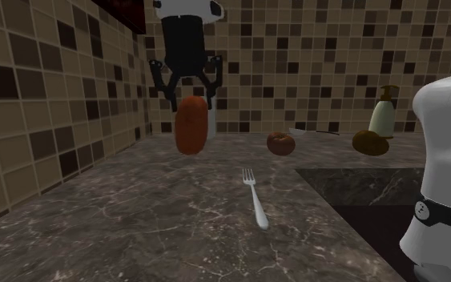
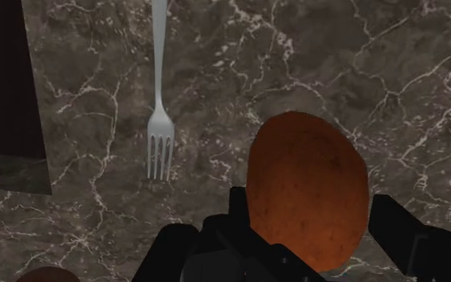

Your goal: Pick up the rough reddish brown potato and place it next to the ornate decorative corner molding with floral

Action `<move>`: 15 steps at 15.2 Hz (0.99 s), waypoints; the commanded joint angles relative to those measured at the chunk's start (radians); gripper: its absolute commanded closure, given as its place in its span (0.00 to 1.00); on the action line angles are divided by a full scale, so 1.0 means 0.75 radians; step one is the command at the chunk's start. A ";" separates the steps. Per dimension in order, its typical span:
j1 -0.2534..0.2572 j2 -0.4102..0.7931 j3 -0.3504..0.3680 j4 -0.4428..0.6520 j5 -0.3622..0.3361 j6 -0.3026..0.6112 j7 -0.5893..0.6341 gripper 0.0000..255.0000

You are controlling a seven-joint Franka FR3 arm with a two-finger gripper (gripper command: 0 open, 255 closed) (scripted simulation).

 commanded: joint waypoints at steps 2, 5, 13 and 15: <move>0.045 -0.028 0.045 -0.032 0.011 -0.007 0.088 1.00; 0.081 -0.036 0.083 -0.056 0.018 0.001 0.161 1.00; 0.081 0.001 0.083 -0.159 0.004 0.138 0.183 1.00; 0.081 0.013 0.083 -0.181 0.000 0.172 0.189 1.00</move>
